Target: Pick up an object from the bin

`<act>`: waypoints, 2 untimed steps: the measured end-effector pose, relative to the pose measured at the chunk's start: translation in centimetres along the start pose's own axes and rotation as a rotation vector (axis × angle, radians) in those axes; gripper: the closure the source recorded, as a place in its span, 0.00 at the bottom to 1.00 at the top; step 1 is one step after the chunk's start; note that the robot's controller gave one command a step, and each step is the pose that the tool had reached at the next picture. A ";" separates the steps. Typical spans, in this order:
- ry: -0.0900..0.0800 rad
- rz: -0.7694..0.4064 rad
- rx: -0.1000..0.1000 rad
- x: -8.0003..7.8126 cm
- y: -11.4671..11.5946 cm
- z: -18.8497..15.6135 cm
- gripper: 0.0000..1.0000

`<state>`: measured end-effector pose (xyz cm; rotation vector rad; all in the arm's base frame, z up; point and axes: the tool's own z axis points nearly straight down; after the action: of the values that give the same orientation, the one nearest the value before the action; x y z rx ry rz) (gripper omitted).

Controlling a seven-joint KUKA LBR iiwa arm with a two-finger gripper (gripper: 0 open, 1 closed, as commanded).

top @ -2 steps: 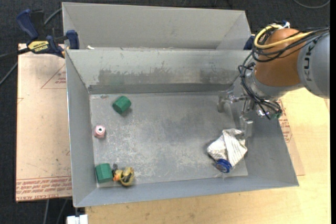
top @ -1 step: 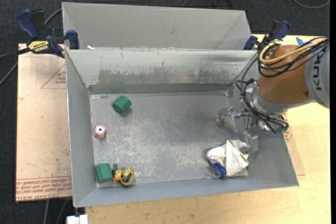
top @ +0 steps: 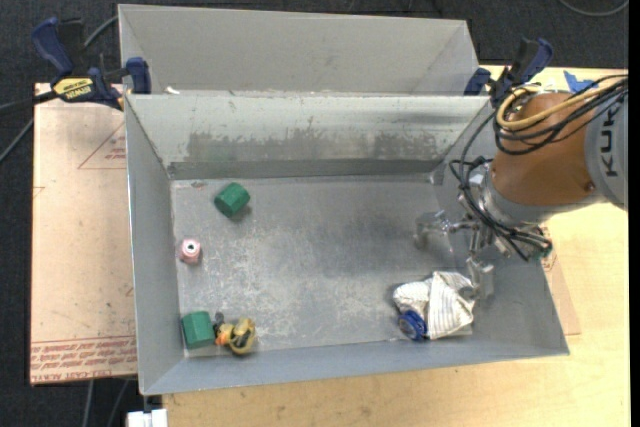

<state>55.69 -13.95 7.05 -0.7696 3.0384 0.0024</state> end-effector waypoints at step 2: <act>-0.003 -0.146 -0.001 3.4 4.7 0.0 0.00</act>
Offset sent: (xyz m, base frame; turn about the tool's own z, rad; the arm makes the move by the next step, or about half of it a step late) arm -0.0532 0.0235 -0.0005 -0.1455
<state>50.42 -11.44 7.00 -0.9884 2.9718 0.0038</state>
